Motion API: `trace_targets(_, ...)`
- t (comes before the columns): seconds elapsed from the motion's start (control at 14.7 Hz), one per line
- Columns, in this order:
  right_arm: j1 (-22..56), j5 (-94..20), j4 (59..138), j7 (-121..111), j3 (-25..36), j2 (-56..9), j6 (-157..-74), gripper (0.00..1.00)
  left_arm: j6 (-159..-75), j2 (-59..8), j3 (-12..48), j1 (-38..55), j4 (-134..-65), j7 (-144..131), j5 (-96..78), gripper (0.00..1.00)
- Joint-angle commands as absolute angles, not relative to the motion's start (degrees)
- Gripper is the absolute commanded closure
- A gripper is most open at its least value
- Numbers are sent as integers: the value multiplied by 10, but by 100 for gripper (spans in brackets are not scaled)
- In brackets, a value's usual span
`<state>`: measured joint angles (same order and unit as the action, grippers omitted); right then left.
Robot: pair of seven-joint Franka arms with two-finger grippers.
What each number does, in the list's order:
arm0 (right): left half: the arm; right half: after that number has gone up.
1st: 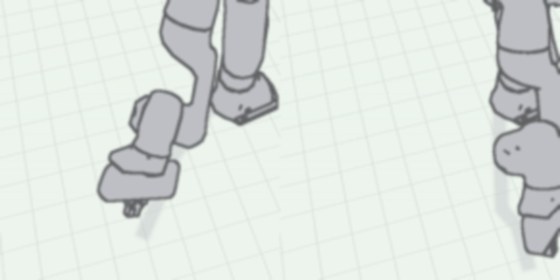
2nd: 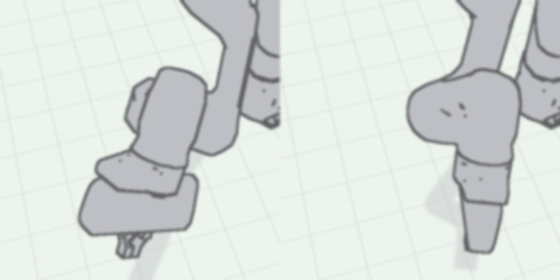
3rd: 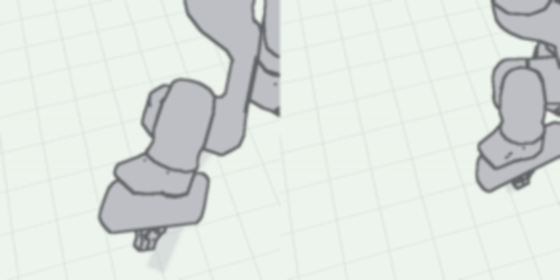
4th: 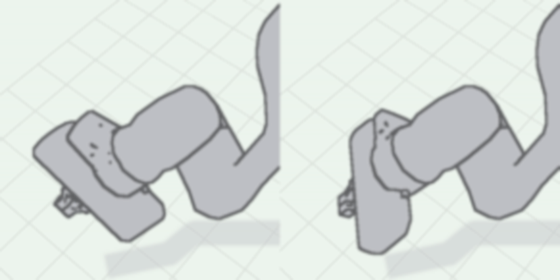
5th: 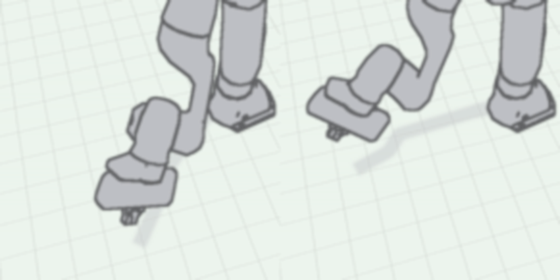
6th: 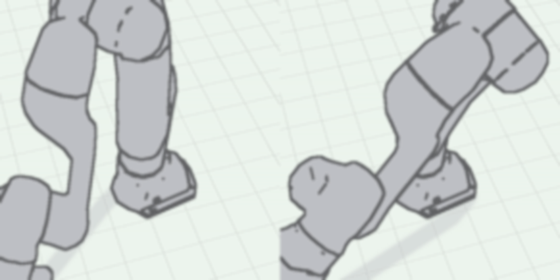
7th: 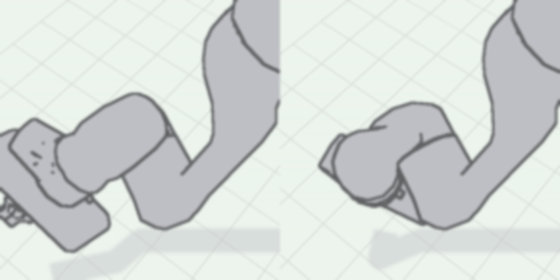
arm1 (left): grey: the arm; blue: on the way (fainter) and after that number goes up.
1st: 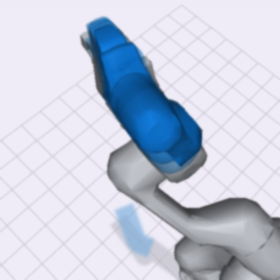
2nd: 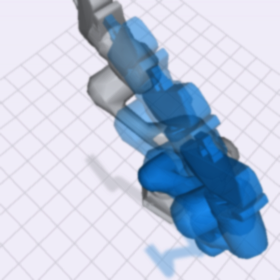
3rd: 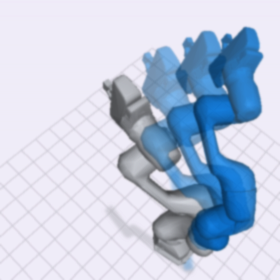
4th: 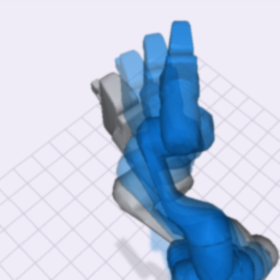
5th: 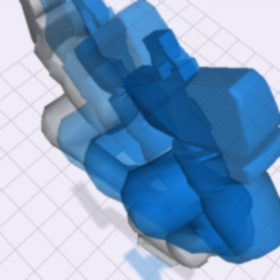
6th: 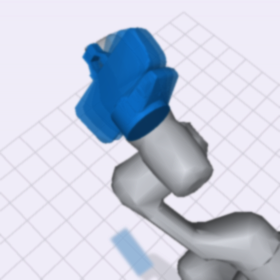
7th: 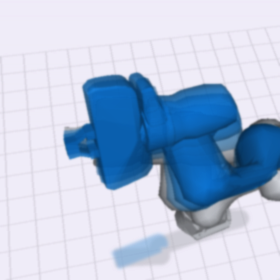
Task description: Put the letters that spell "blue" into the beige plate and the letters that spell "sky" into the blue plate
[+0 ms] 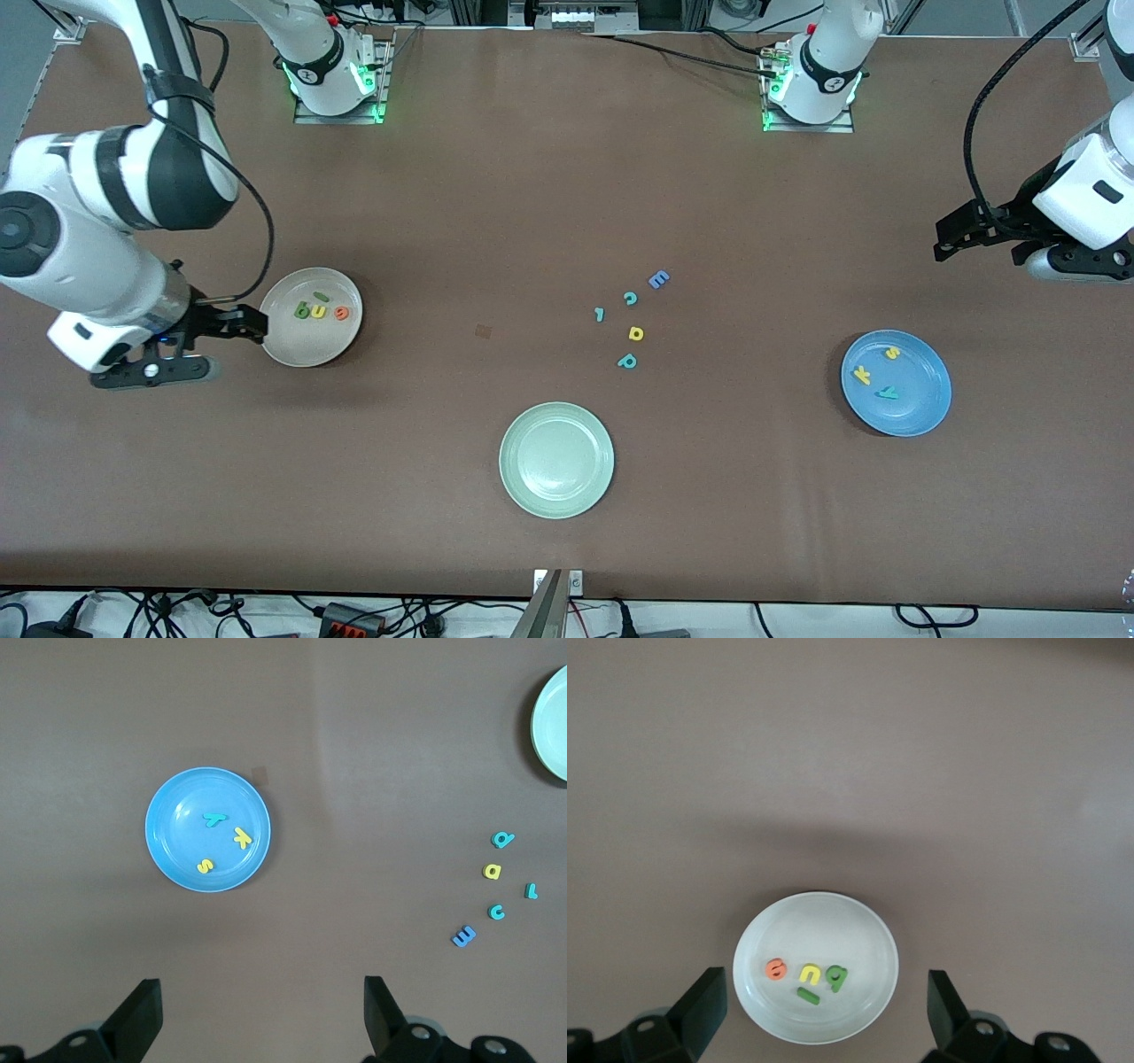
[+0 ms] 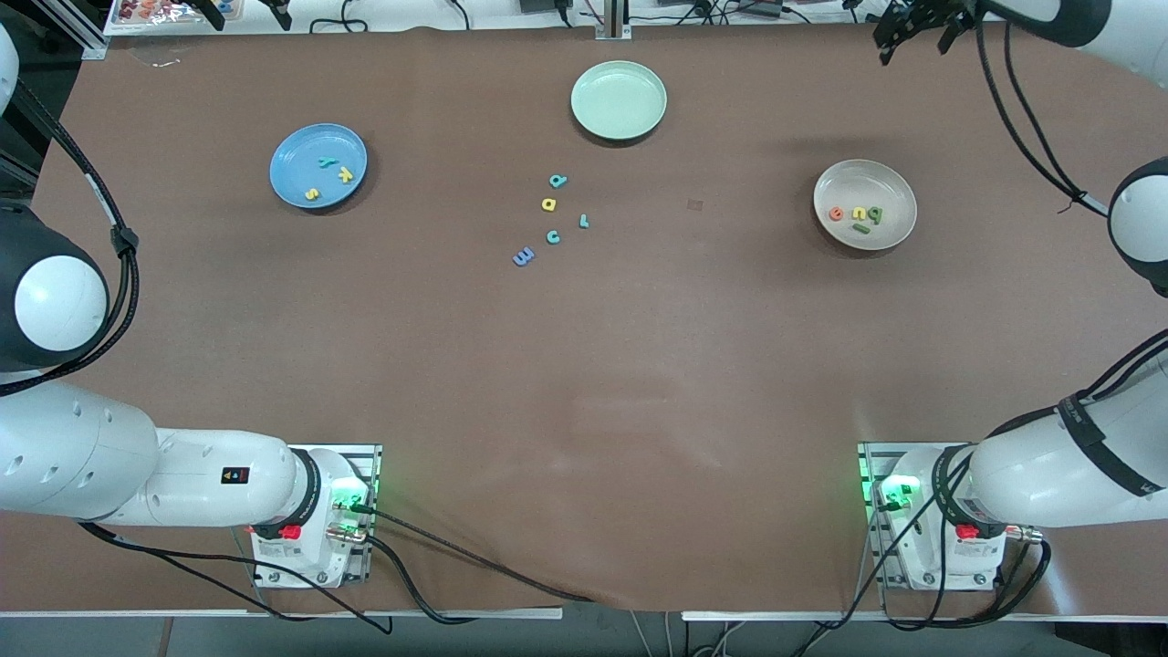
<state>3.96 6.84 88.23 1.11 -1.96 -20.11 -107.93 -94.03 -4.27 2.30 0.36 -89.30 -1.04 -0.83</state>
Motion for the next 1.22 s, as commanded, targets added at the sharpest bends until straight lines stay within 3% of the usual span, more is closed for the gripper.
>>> trace_targets(0.0, 29, 56, 862, 23, -12, -192, -1056, 0, -948, -53, 22, 0, -875, -16, 0, 0)
trace_targets(0.27, 11, -10, 842, 45, 10, -168, -1020, 0, -944, -54, 22, -2, -876, -16, 1, 0)
trace_targets(0.95, -30, 1, 822, 7, 17, -93, -911, 0, -946, -53, 24, 4, -875, -17, 5, 0)
trace_targets(1.15, -32, 4, 847, -10, 21, -83, -913, 0, -946, -53, 24, 2, -875, -17, 6, 0)
